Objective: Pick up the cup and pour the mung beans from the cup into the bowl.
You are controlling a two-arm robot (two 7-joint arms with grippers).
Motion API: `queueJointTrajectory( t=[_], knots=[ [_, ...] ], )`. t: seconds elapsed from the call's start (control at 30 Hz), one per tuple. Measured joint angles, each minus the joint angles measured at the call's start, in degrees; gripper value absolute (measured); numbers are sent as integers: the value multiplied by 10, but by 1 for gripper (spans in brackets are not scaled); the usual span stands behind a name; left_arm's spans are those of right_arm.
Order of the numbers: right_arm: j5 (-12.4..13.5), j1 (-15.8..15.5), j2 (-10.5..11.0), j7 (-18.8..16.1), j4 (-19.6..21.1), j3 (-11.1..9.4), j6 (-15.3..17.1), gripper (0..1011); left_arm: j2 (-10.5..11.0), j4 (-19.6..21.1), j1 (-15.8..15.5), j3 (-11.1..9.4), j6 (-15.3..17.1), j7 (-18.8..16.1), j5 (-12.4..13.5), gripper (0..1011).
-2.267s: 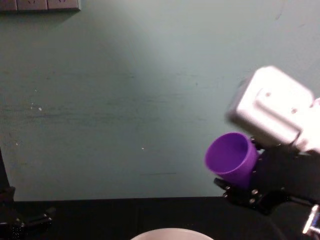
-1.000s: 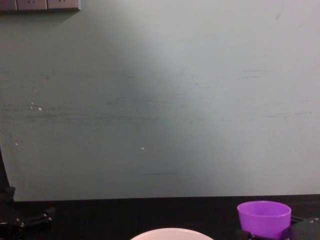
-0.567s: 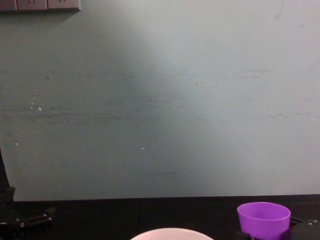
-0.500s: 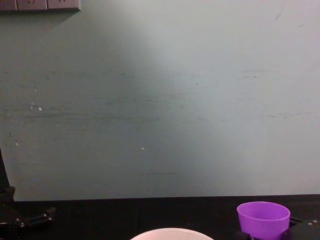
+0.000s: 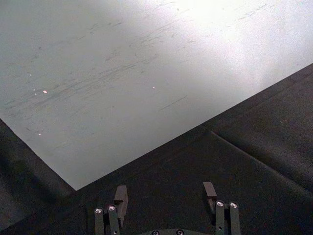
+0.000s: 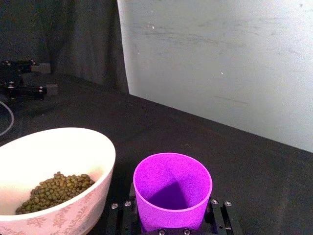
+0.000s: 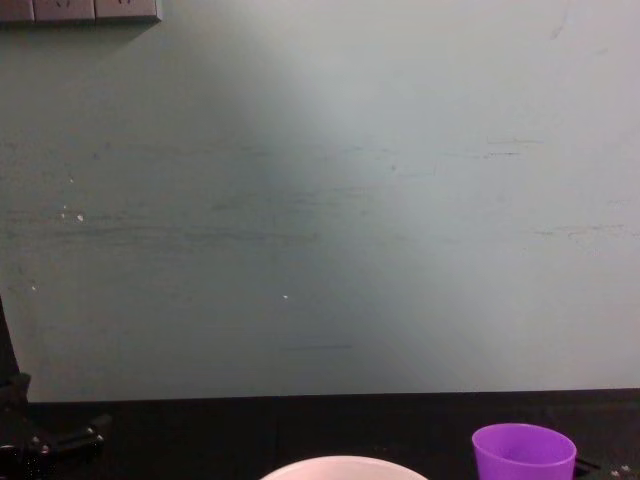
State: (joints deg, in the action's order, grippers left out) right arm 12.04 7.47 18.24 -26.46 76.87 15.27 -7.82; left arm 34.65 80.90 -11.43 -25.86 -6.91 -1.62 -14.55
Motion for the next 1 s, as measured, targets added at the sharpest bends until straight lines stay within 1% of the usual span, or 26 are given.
queueJointTrajectory(
  t=[0.13, 0.4, 0.47, 0.5, 0.57, 0.6, 0.67, 0.7, 0.73, 0.8, 0.9, 1.0],
  knots=[
    [5, 2, 2, 3, -6, 5, 1, 726, 0, 0, 0, 0, 0, 0, 0, 1000],
    [5, 5, 11, 13, -3, 18, 18, 731, 0, 0, 0, 0, 0, 0, 0, 1000],
    [5, 6, 14, 16, -1, 21, 19, 784, 0, 0, 0, 0, 0, 0, 0, 1000],
    [5, 6, 15, 17, 0, 22, 19, 784, 0, 0, 0, 0, 0, 0, 0, 1000],
    [4, 6, 16, 20, 2, 23, 19, 833, 0, 0, 0, 0, 0, 0, 0, 1000],
    [2, 6, 17, 23, 5, 24, 19, 882, 0, 0, 0, 0, 0, 0, 0, 1000],
    [0, 6, 18, 26, 7, 24, 20, 938, 0, 0, 0, 0, 0, 0, 0, 1000],
    [0, 6, 19, 26, 8, 25, 20, 938, 0, 0, 0, 0, 0, 0, 0, 1000],
    [-2, 5, 19, 29, 10, 25, 19, 982, 0, 0, 0, 0, 0, 0, 0, 1000],
    [-3, 3, 20, 33, 15, 23, 17, 1004, 0, 0, 0, 0, 0, 0, 0, 1000],
    [-4, 0, 21, 39, 22, 21, 14, 1004, 0, 0, 0, 0, 0, 0, 0, 1000],
    [-6, -8, 22, 47, 36, 14, 4, 1004, 0, 0, 0, 0, 0, 0, 0, 1000]
  ],
)
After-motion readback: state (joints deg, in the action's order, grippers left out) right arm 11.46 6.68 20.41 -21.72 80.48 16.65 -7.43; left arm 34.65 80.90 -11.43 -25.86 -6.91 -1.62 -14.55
